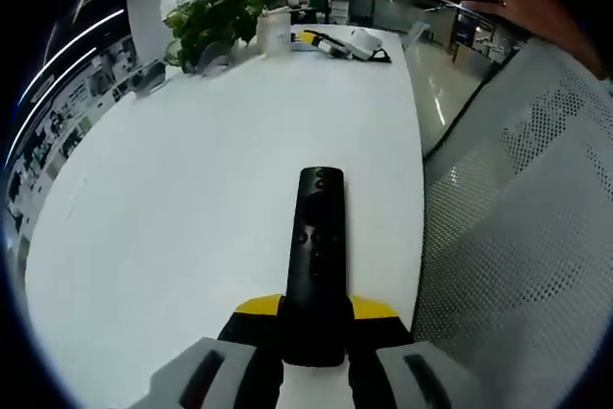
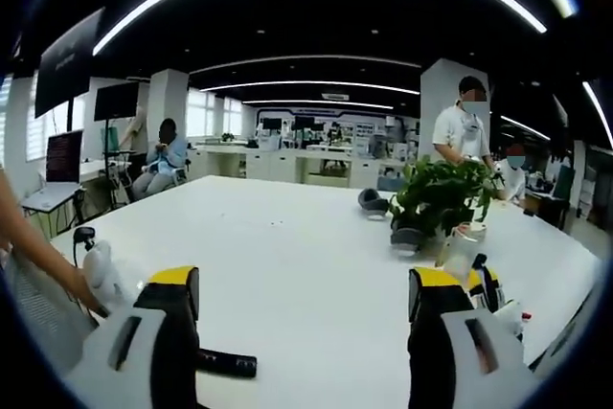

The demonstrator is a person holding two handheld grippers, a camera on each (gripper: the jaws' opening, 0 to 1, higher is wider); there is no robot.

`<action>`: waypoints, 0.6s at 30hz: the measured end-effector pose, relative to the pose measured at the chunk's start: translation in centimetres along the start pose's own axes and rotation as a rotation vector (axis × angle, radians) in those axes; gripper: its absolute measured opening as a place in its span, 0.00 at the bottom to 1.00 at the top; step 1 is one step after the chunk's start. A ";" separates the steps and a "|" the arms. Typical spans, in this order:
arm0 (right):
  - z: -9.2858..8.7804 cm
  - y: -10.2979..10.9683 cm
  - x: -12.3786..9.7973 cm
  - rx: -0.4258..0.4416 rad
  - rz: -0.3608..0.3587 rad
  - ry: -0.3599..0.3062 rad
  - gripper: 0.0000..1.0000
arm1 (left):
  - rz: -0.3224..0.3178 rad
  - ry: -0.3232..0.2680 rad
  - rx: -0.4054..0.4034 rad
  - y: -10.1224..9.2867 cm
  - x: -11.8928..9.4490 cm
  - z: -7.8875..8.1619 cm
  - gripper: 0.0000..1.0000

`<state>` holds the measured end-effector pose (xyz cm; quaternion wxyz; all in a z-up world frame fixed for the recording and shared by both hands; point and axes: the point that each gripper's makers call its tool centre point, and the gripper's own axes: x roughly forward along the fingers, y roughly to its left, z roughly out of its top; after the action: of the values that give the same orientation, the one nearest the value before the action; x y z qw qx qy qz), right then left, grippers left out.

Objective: Press the specified remote control buttons in sequence, fully releasing each button before pressing the next.

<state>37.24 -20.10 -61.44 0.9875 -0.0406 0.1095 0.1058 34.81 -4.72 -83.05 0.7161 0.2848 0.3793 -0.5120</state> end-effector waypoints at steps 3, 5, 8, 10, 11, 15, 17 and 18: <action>-0.2 -0.2 0.0 0.012 -0.006 0.010 0.91 | 0.003 0.002 0.026 0.3 -0.1 0.2 0.23; -0.3 -0.4 0.0 0.015 -0.009 0.010 0.91 | 0.010 -0.002 0.040 0.5 -0.2 0.5 0.23; -0.3 -0.4 -0.1 0.020 -0.011 0.013 0.90 | 0.016 -0.001 0.055 1.0 -0.2 0.9 0.23; -0.5 -0.5 0.0 0.019 -0.012 0.022 0.89 | 0.019 0.004 0.059 1.5 -0.1 1.1 0.23; -0.5 -0.5 0.0 0.018 -0.011 0.026 0.89 | 0.020 0.005 0.060 1.8 -0.1 1.2 0.23; -0.6 -0.3 0.0 0.010 -0.008 0.033 0.88 | 0.031 -0.001 0.054 3.4 0.0 1.8 0.23; -0.8 -0.3 0.1 0.007 -0.006 0.040 0.88 | 0.042 0.002 0.053 4.3 0.1 1.9 0.23; -0.8 -0.3 0.1 0.008 -0.005 0.041 0.88 | 0.048 0.003 0.054 4.7 0.1 2.0 0.23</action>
<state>37.23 -20.42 -62.20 0.9854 -0.0392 0.1303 0.1020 39.80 -4.88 -81.91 0.7197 0.3136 0.3597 -0.5043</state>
